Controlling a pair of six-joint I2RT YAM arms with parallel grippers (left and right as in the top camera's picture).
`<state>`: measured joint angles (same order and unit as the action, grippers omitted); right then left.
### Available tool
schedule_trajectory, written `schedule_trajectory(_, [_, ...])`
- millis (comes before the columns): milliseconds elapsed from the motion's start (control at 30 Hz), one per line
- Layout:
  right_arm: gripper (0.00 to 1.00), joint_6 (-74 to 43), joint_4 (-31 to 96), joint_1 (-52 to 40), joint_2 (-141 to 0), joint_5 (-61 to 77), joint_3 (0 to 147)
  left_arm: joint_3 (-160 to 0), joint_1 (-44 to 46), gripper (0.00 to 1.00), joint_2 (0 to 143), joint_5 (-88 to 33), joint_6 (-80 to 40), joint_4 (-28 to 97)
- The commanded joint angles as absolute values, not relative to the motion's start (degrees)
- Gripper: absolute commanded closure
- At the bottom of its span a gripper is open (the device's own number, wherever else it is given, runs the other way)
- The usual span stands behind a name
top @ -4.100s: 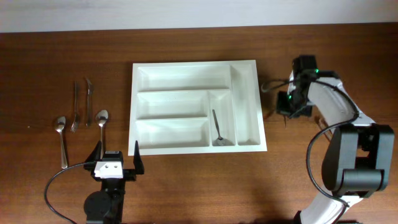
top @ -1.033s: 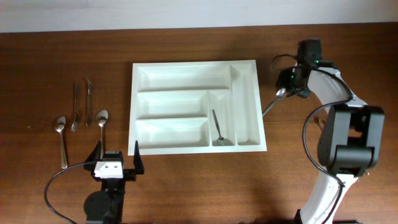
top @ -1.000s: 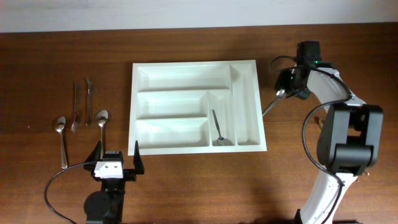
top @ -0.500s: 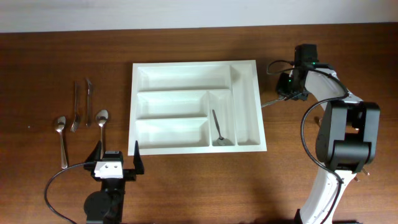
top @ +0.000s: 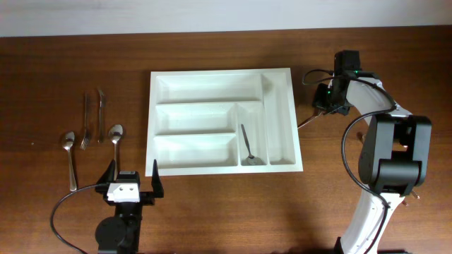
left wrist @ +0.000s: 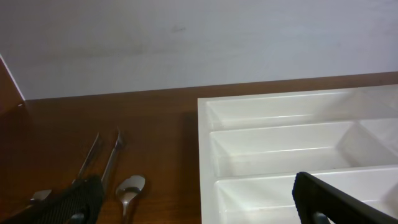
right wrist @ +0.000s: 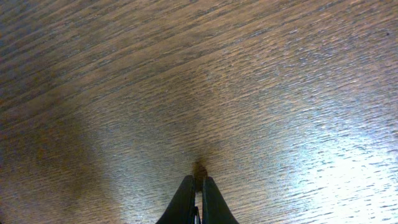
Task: Pack container
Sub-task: 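Carry the spoon with the right gripper and place it in the same compartment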
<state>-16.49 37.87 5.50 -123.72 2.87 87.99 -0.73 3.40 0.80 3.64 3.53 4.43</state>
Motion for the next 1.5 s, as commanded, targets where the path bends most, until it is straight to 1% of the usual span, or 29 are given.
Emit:
schedule_trajectory(0, [0.96, -16.82, 38.24, 5.67, -123.72, 3.42, 88.86, -0.54, 3.16, 0.01, 0.36, 4.27, 4.4, 4.36])
schedule_trajectory(167, [0.96, -16.75, 41.06, 6.57, -122.43, 2.9, 92.53, -0.54, 3.16, 0.01, 0.36, 4.27, 4.4, 4.36])
schedule_trajectory(533, [0.96, -14.81, 57.17, 8.64, -122.06, 2.63, 112.31, -0.54, 3.16, 0.01, 0.36, 4.27, 4.4, 4.36])
schedule_trajectory(600, [0.96, -14.5, 59.61, 8.51, -122.06, 4.6, 114.72, -0.54, 3.16, 0.01, 0.36, 4.27, 4.4, 4.36])
schedule_trajectory(700, [0.96, -11.57, 63.22, 7.73, -122.06, 12.6, 117.91, -0.54, 3.16, 0.01, 0.36, 4.27, 4.4, 4.36])
schedule_trajectory(833, [0.96, -6.11, 66.92, 4.97, -122.06, 19.51, 119.77, -0.54, 3.16, 0.01, 0.36, 4.27, 4.4, 4.36])
schedule_trajectory(1067, [0.96, 1.91, 73.34, -2.81, -122.08, 19.29, 119.92, -0.54, 3.16, 0.01, 0.36, 4.27, 4.4, 4.36])
schedule_trajectory(1333, [0.96, 2.55, 74.54, -10.98, -122.21, 14.9, 118.91, -0.54, 3.16, 0.01, 0.36, 4.27, 4.4, 4.36])
schedule_trajectory(1467, [0.96, 2.46, 73.97, -12.82, -122.34, 14.33, 117.45, -0.54, 3.16, 0.01, 0.36, 4.27, 4.4, 4.36])
